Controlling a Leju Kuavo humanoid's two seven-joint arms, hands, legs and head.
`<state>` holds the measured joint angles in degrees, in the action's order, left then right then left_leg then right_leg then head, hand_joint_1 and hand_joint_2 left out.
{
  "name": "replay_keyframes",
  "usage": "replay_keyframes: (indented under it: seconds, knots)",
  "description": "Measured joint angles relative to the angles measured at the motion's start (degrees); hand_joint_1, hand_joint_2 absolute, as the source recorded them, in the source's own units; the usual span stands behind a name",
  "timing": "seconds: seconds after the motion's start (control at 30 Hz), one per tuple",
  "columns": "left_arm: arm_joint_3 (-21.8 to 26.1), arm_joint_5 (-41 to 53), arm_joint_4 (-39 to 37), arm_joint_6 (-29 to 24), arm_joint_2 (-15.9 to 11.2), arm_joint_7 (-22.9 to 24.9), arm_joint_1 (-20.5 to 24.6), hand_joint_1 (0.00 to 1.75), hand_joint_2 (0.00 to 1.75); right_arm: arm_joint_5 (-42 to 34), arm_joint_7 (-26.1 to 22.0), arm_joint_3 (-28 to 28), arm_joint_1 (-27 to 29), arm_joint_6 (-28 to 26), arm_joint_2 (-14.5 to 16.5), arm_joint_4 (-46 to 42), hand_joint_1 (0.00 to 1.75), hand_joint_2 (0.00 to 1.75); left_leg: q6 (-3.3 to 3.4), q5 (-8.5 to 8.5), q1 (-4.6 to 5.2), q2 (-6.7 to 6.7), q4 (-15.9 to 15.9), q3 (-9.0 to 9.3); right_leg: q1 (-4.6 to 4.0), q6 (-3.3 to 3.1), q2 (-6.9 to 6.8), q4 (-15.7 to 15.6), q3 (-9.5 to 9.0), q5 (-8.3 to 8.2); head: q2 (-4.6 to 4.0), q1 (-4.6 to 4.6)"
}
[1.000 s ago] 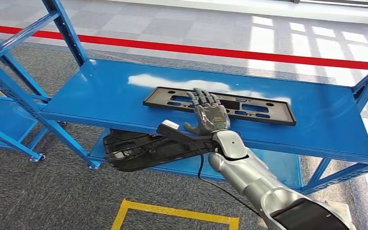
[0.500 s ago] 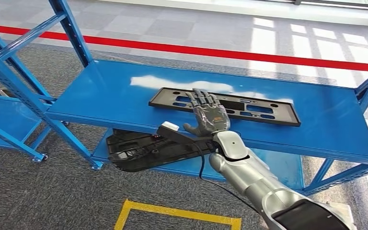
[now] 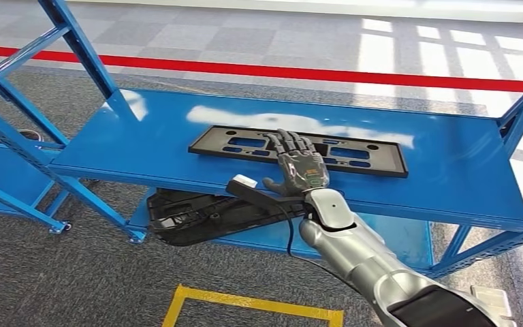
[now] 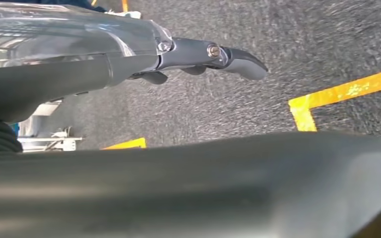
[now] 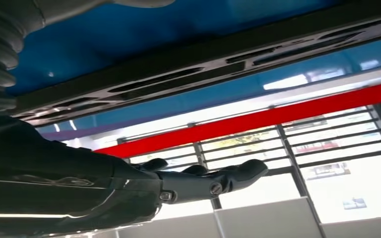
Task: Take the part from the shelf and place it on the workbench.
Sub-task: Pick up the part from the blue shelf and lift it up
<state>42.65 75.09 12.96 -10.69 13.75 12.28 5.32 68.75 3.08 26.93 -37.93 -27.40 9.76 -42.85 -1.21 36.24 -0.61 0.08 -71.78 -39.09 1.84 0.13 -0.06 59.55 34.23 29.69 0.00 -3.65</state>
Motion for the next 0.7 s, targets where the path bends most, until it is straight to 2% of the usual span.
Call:
replay_keyframes:
  seconds: [0.03, 0.07, 0.1, 0.17, 0.2, 0.23, 0.37, 0.43, 0.5, 0.53, 0.57, 0.6, 0.67, 0.7]
  knots:
    - [0.0, 0.0, 0.0, 0.1, 0.0, 0.0, -0.1, 0.00, 0.00, 0.0, 0.0, 0.0, 0.1, 0.0, 0.0, 0.0, 0.00, 1.75, -0.09, 0.44, -0.02, 0.00, -2.4, -1.29, -0.01, -0.07, -0.01, 0.0, -0.05, 0.11, 0.00, 0.00]
    - [0.0, 0.0, 0.0, 0.2, 0.0, -0.1, -0.1, 0.00, 0.00, 0.0, 0.0, 0.0, 0.1, 0.0, 0.0, 0.0, 0.00, 1.75, -0.07, -0.22, -0.04, 0.00, -2.9, -1.67, -0.01, -0.10, 0.00, 0.0, -0.17, 0.25, 0.00, 0.00]
    - [0.0, 0.0, 0.0, 0.3, 0.0, -0.1, -0.1, 0.00, 0.00, 0.0, 0.0, 0.0, 0.1, 0.1, 0.0, 0.0, 0.00, 1.75, 0.06, -1.94, -0.04, 0.00, -0.9, -0.93, -0.01, -0.09, 0.04, 0.0, -0.38, 0.45, 0.00, 0.00]
    - [0.0, 0.0, 0.0, 0.3, 0.0, -0.1, -0.1, 0.00, 0.00, 0.0, 0.0, 0.0, 0.0, 0.1, 0.1, 0.0, 0.00, 1.75, 0.57, -6.02, 0.05, 0.01, 6.5, 2.37, -0.07, 0.17, 0.10, 0.0, -0.94, 0.90, 0.00, 0.00]
    - [0.0, 0.1, 0.0, 0.3, 0.0, -0.1, 0.0, 0.00, 0.00, 0.0, 0.0, 0.0, 0.0, 0.1, 0.2, 0.0, 0.00, 1.75, 0.91, -7.05, 0.18, 0.02, 9.7, 3.87, -0.14, 0.41, 0.14, 0.0, -1.11, 1.11, 0.00, 0.00]
    - [0.0, 0.1, 0.0, 0.3, 0.0, -0.1, 0.0, 0.00, 0.00, 0.0, 0.0, 0.0, -0.1, 0.1, 0.2, 0.0, 0.00, 1.75, 1.17, -7.29, 0.32, 0.02, 11.6, 4.76, -0.21, 0.72, 0.15, -0.1, -1.17, 1.26, 0.00, 0.01]
    - [0.0, 0.1, 0.0, 0.3, 0.0, 0.1, 0.0, 0.00, 0.00, 0.0, 0.0, 0.0, -0.1, 0.2, 0.3, 0.0, 0.00, 1.75, 2.00, -6.52, 0.31, -0.05, 13.1, 6.02, -0.20, 2.14, 0.08, 1.1, -1.25, 1.18, 0.00, 0.03]
    - [0.0, 0.1, 0.0, 0.3, 0.0, 0.0, 0.0, 0.00, 0.00, 0.0, 0.0, 0.0, -0.2, 0.2, 0.3, 0.0, 0.00, 1.75, 2.55, -6.35, 0.15, -0.06, 13.5, 6.91, -0.21, 2.27, 0.09, 5.1, 0.59, 3.12, 0.00, 0.05]
    - [0.0, 0.1, 0.0, 0.4, 0.0, 0.0, 0.0, 0.00, 0.00, 0.0, 0.0, 0.0, 0.0, 0.2, 0.3, 0.1, 0.00, 1.75, 3.01, -5.91, 0.25, -0.06, 13.5, 7.41, -0.35, 2.33, 0.10, 11.7, 4.54, 5.74, 0.00, 0.07]
    - [0.0, 0.1, 0.0, 0.4, 0.0, 0.0, 0.0, 0.00, 0.00, 0.0, 0.0, 0.0, 0.2, 0.2, 0.2, 0.1, 0.00, 1.75, 3.13, -5.68, 0.32, -0.07, 13.5, 7.69, -0.41, 2.37, 0.10, 14.1, 6.32, 6.26, 0.00, 0.07]
    - [0.0, 0.1, 0.0, 0.4, 0.0, 0.0, -0.1, 0.00, 0.00, 0.0, 0.0, 0.0, 0.4, 0.2, 0.2, 0.1, 0.00, 1.75, 3.16, -5.40, 0.38, -0.10, 13.5, 8.02, -0.48, 2.37, 0.10, 14.8, 7.35, 5.73, 0.00, 0.07]
    - [0.0, 0.1, 0.0, 0.4, 0.0, 0.0, -0.1, 0.00, 0.00, 0.0, 0.0, 0.0, 0.6, 0.2, 0.2, 0.1, 0.00, 1.75, 3.09, -5.07, 0.45, -0.15, 13.5, 8.47, -0.56, 2.26, 0.10, 13.3, 7.38, 3.99, 0.00, 0.07]
    - [0.0, 0.1, 0.0, 0.4, 0.0, 0.0, -0.2, 0.00, 0.00, 0.0, 0.0, 0.1, 0.6, 0.2, 0.2, 0.2, 0.00, 1.75, 2.80, -4.24, 0.51, -0.24, 13.5, 9.54, -0.82, 1.71, 0.10, 6.6, 5.40, -0.93, 0.00, 0.04]
    - [0.0, 0.1, 0.0, 0.4, 0.0, 0.0, -0.1, 0.00, 0.00, 0.0, 0.0, 0.1, 0.6, 0.2, 0.1, 0.2, 0.00, 1.75, 2.59, -3.88, 0.52, -0.26, 13.4, 9.88, -1.04, 1.37, 0.10, 3.7, 4.55, -2.09, 0.00, 0.04]
